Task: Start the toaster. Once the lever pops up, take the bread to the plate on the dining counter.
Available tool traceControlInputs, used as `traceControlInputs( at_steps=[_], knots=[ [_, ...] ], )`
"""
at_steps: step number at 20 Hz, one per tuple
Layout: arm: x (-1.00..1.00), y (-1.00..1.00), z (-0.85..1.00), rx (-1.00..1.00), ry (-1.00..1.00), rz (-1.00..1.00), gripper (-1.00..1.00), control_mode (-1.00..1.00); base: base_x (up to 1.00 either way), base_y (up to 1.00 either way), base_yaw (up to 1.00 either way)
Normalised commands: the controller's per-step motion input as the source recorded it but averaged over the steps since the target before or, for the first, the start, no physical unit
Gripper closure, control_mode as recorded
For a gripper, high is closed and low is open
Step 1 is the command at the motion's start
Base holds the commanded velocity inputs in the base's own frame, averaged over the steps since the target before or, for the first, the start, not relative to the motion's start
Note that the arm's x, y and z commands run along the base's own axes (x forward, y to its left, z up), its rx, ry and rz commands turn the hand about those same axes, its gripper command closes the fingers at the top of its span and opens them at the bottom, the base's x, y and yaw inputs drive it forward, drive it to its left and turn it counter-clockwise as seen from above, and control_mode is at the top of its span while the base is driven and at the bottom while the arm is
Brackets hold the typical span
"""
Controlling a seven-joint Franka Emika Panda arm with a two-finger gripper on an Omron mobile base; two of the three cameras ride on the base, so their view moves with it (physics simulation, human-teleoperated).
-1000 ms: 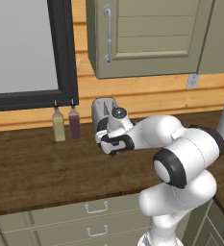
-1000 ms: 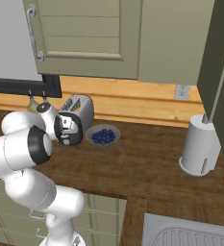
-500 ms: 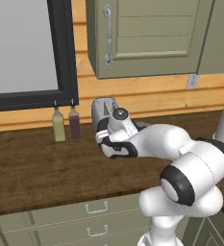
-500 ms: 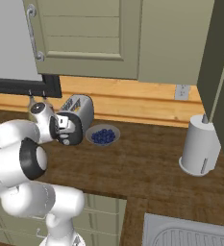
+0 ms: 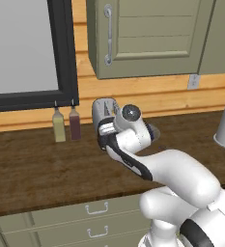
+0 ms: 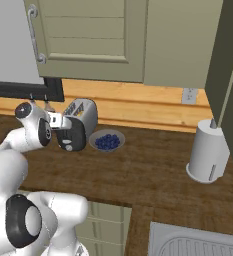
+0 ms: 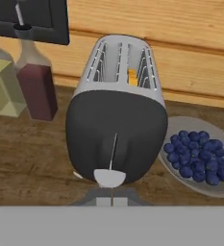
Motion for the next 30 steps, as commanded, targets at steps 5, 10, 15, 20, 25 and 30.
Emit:
traceControlInputs(
  at_steps=[5,10,15,20,25,30],
  knots=[
    [-0.26,-0.06,1.0,0.0,-0.09,0.0,1.0,-1.0,0.0,0.0,0.0],
    [-0.34,-0.05,0.86,0.0,-0.11,0.0,1.0,-1.0,0.0,0.0,0.0],
    [-0.2,-0.11,0.07,0.02,-0.05,-0.02,-1.0,-1.0,0.0,0.0,0.0],
    [-0.01,0.0,0.0,0.0,0.0,0.0,-1.0,-1.0,0.0,0.0,0.0],
    [0.0,0.0,0.0,0.0,0.0,0.0,-1.0,-1.0,0.0,0.0,0.0],
    [0.0,0.0,0.0,0.0,0.0,0.0,-1.0,-1.0,0.0,0.0,0.0]
  ],
)
